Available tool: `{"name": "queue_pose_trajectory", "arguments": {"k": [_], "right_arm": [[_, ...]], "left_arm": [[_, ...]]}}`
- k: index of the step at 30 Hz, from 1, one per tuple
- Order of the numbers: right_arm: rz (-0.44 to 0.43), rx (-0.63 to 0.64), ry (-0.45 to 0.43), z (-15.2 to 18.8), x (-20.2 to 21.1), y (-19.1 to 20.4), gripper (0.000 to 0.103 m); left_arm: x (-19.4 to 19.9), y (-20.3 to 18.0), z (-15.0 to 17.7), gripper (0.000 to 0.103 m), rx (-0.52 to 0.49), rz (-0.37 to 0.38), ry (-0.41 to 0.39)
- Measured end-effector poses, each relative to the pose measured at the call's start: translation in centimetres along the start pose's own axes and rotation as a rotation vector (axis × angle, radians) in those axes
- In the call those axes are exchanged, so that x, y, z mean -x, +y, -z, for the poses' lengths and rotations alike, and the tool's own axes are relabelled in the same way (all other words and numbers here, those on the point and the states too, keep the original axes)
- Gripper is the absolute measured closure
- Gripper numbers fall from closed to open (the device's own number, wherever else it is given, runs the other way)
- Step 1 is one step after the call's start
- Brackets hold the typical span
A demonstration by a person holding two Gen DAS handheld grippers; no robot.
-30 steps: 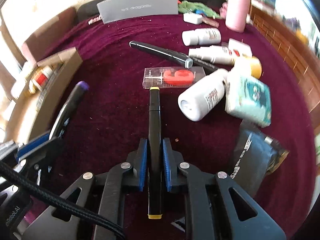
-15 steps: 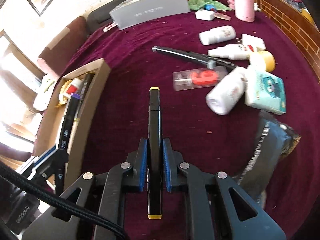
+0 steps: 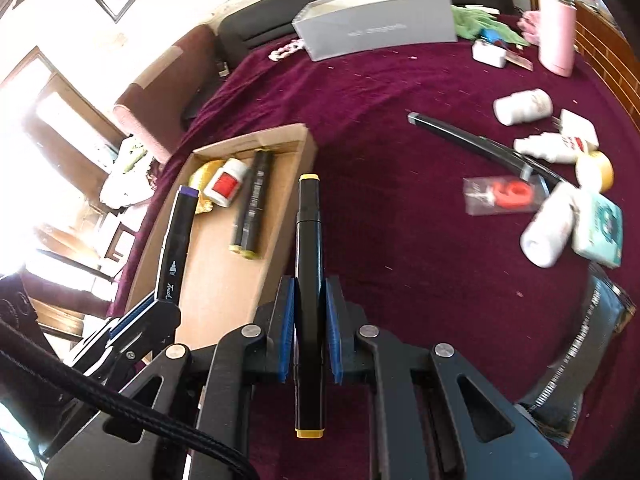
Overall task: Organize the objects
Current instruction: 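Carry both markers into the cardboard box and open both tools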
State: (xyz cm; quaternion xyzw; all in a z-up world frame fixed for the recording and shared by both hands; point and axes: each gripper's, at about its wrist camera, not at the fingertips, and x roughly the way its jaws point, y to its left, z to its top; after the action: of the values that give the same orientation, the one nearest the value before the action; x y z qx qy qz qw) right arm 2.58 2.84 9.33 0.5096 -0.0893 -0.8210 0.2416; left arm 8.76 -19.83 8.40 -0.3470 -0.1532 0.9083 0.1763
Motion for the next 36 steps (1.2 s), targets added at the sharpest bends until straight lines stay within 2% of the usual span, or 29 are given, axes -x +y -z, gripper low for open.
{"name": "queue_pose_trajectory", "arguments": {"k": [10, 18, 29, 36], "right_arm": [[-0.057, 0.028, 0.047, -1.7, -3.3, 3.8, 0.090], [-0.105, 0.045, 0.087, -2.8, -6.2, 6.4, 0.090], [-0.127, 0.053, 0.176, -2.5, -11.9, 9.1, 0.090], [-0.119, 0.057, 0.194, -2.1, -13.0, 9.5, 0.090]], "left_arm": [[1.6, 6.5, -1.5, 0.091, 0.055, -0.144, -0.026], [0.3, 11.0, -2.5, 0.091, 0.076, -0.258, 0.028], [-3.2, 11.9, -2.4, 0.091, 0.046, -0.305, 0.128], [-4.5, 12.7, -2.3, 0.091, 0.065, -0.325, 0.169]]}}
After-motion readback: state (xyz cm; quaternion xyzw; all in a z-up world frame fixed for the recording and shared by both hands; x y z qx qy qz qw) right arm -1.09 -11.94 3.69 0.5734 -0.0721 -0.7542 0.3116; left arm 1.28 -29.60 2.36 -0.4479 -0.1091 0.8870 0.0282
